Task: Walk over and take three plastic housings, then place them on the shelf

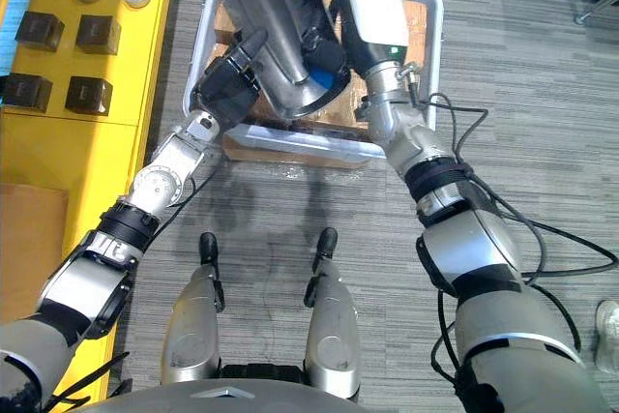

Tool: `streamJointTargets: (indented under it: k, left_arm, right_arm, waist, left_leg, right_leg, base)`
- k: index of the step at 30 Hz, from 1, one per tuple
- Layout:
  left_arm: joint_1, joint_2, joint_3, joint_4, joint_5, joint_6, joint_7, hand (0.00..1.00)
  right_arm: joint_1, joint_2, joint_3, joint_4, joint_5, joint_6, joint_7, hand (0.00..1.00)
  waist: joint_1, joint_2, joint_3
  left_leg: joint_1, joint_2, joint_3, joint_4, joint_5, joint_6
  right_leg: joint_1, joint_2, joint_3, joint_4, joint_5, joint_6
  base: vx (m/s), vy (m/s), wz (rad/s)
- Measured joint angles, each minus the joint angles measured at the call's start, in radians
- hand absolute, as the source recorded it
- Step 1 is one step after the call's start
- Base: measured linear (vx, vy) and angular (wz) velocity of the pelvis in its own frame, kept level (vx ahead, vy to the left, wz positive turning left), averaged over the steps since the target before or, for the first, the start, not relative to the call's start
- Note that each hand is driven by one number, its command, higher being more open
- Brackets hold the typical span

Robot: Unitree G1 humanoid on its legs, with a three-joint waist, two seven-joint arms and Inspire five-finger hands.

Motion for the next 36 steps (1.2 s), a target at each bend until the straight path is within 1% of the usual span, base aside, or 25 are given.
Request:
streamJointTargets:
  k: [2,5,6,9,12,15,17,19,20,21,23,24,25,27,29,31,33,34,35,36]
  left_arm:
    - [0.0,-0.003,-0.007,0.01,0.03,0.001,0.009,1.0]
    - [0.001,-0.003,-0.015,0.031,0.078,0.006,0.029,1.0]
    - [0.001,-0.002,-0.02,0.034,0.093,0.018,0.04,0.0]
    - [0.003,-0.001,-0.028,0.045,0.169,0.048,0.059,0.0]
    - [0.01,-0.001,-0.043,0.047,0.195,0.048,0.061,0.0]
    - [0.029,-0.003,-0.068,0.046,0.225,0.044,0.083,0.0]
    - [0.048,-0.004,-0.073,0.034,0.23,0.023,0.103,0.0]
    - [0.083,-0.023,-0.075,0.022,0.229,-0.013,0.144,0.0]
    - [0.095,-0.026,-0.075,0.019,0.229,-0.025,0.149,0.0]
    - [0.123,-0.032,-0.083,0.001,0.235,-0.042,0.155,0.0]
    - [0.171,-0.032,-0.095,-0.031,0.246,-0.058,0.159,0.0]
    - [0.205,-0.032,-0.096,-0.055,0.276,-0.068,0.164,0.0]
    - [0.235,-0.033,-0.096,-0.076,0.295,-0.079,0.167,0.0]
    - [0.285,-0.033,-0.096,-0.108,0.318,-0.085,0.167,0.0]
    - [0.34,-0.035,-0.095,-0.134,0.317,-0.09,0.167,0.0]
    - [0.404,-0.061,-0.083,-0.142,0.317,-0.11,0.167,0.0]
    - [0.451,-0.082,-0.06,-0.152,0.318,-0.123,0.177,0.0]
    - [0.486,-0.098,-0.037,-0.174,0.328,-0.132,0.205,0.0]
    - [0.508,-0.12,-0.015,-0.201,0.376,-0.145,0.24,0.0]
    - [0.519,-0.128,-0.006,-0.22,0.406,-0.156,0.259,0.0]
  right_arm:
    - [0.011,0.011,0.005,-0.015,0.0,-0.018,0.0,0.0]
    - [0.036,0.031,0.011,-0.037,0.001,-0.025,-0.003,0.0]
    - [0.052,0.032,0.01,-0.038,0.002,-0.025,-0.003,0.0]
    - [0.096,0.035,-0.001,-0.051,0.004,-0.024,-0.005,0.0]
    - [0.151,0.035,-0.035,-0.106,0.009,-0.022,-0.005,0.0]
    - [0.218,0.043,-0.061,-0.165,0.029,-0.015,-0.006,0.0]
    - [0.25,0.056,-0.073,-0.193,0.045,-0.007,-0.006,0.0]
    - [0.331,0.086,-0.109,-0.27,0.048,-0.004,-0.023,0.0]
    - [0.35,0.089,-0.112,-0.289,0.046,-0.004,-0.028,0.0]
    - [0.389,0.108,-0.126,-0.314,0.046,-0.003,-0.036,0.0]
    - [0.447,0.118,-0.137,-0.353,0.043,-0.002,-0.044,0.0]
    - [0.479,0.132,-0.14,-0.368,0.043,-0.002,-0.049,0.0]
    - [0.517,0.153,-0.152,-0.39,0.041,-0.002,-0.055,1.0]
    - [0.576,0.176,-0.159,-0.419,0.04,-0.002,-0.074,1.0]
    - [0.633,0.203,-0.16,-0.443,0.042,-0.003,-0.088,1.0]
    - [0.7,0.235,-0.16,-0.466,0.054,-0.014,-0.103,1.0]
    - [0.749,0.253,-0.16,-0.481,0.099,-0.049,-0.119,1.0]
    - [0.783,0.265,-0.157,-0.49,0.12,-0.073,-0.128,1.0]
    - [0.826,0.273,-0.155,-0.507,0.133,-0.087,-0.136,1.0]
    - [0.846,0.278,-0.151,-0.516,0.136,-0.093,-0.142,1.0]
  waist:
    - [0.003,0.0,0.0]
    - [0.004,-0.001,0.0]
    - [0.006,-0.001,0.0]
    - [0.009,-0.001,0.0]
    - [0.01,-0.003,0.0]
    - [0.009,-0.006,0.0]
    - [0.005,-0.015,-0.004]
    - [0.0,-0.027,-0.005]
    - [-0.003,-0.029,-0.006]
    - [-0.003,-0.031,-0.006]
    - [-0.003,-0.032,-0.007]
    - [-0.004,-0.036,-0.01]
    - [-0.003,-0.041,-0.013]
    - [-0.001,-0.046,-0.019]
    - [-0.001,-0.051,-0.056]
    - [0.0,-0.048,-0.104]
    - [0.0,-0.047,-0.126]
    - [-0.002,-0.046,-0.149]
    - [0.001,-0.043,-0.166]
    - [0.002,-0.041,-0.171]
  left_leg:
    - [0.001,0.0,0.0,0.0,0.001,0.0]
    - [0.007,0.0,-0.002,-0.001,0.001,0.001]
    - [0.014,0.0,-0.003,-0.002,0.001,0.001]
    - [0.035,-0.001,-0.003,-0.007,0.0,0.001]
    - [0.054,-0.002,0.001,-0.019,-0.001,0.002]
    - [0.082,-0.002,0.009,-0.026,-0.002,0.001]
    - [0.092,-0.002,0.016,-0.033,-0.002,0.0]
    - [0.111,-0.002,0.025,-0.038,-0.007,0.0]
    - [0.117,-0.002,0.027,-0.039,-0.009,0.0]
    - [0.125,-0.002,0.027,-0.038,-0.014,0.0]
    - [0.141,-0.002,0.029,-0.039,-0.019,0.0]
    - [0.147,-0.002,0.032,-0.04,-0.022,0.001]
    - [0.156,-0.002,0.034,-0.044,-0.023,0.001]
    - [0.176,-0.004,0.035,-0.056,-0.027,0.004]
    - [0.174,-0.005,0.039,-0.059,-0.036,0.009]
    - [0.177,-0.007,0.042,-0.071,-0.039,0.009]
    - [0.19,-0.007,0.041,-0.072,-0.039,0.005]
    - [0.192,-0.007,0.041,-0.073,-0.041,0.003]
    - [0.193,-0.008,0.041,-0.073,-0.042,0.002]
    - [0.195,-0.008,0.04,-0.074,-0.042,0.002]
  right_leg:
    - [0.001,0.0,-0.001,0.0,0.0,0.0]
    - [0.011,0.0,-0.004,-0.001,0.0,0.0]
    - [0.019,0.0,-0.006,-0.003,0.0,0.0]
    - [0.047,0.0,-0.01,-0.016,0.0,0.0]
    - [0.061,0.0,-0.01,-0.027,0.0,0.001]
    - [0.084,0.001,-0.009,-0.035,0.001,0.003]
    - [0.087,0.001,-0.006,-0.037,0.001,0.003]
    - [0.106,0.003,-0.002,-0.052,0.003,0.005]
    - [0.11,0.003,-0.001,-0.053,0.003,0.005]
    - [0.123,0.004,-0.001,-0.063,0.003,0.006]
    - [0.141,0.006,-0.001,-0.072,0.004,0.007]
    - [0.15,0.006,-0.002,-0.08,0.004,0.007]
    - [0.164,0.007,-0.004,-0.094,0.006,0.009]
    - [0.189,0.007,-0.009,-0.108,0.007,0.011]
    - [0.191,0.007,-0.01,-0.126,0.008,0.014]
    - [0.195,0.007,-0.013,-0.138,0.009,0.016]
    - [0.21,0.007,-0.018,-0.139,0.006,0.018]
    - [0.212,0.007,-0.021,-0.139,0.005,0.019]
    - [0.213,0.006,-0.025,-0.139,0.005,0.018]
    - [0.217,0.006,-0.026,-0.14,0.005,0.018]
  base:
    - [0.0,0.0,0.0]
    - [-0.01,0.004,0.02]
    - [-0.01,0.006,0.04]
    - [0.0,0.002,0.01]
    - [0.0,0.003,-0.02]
    - [0.01,0.01,-0.06]
    - [0.01,0.01,-0.07]
    - [0.02,0.014,-0.07]
    - [0.04,0.019,-0.06]
    - [0.03,0.014,-0.04]
    - [0.02,0.007,-0.01]
    - [0.03,0.01,0.0]
    - [0.0,0.0,0.0]
    - [0.02,0.006,0.04]
    - [0.02,0.006,-0.02]
    - [0.07,0.013,0.0]
    - [0.06,0.009,0.04]
    - [0.06,0.008,0.03]
    - [0.04,0.008,0.03]
    - [0.04,0.008,0.04]
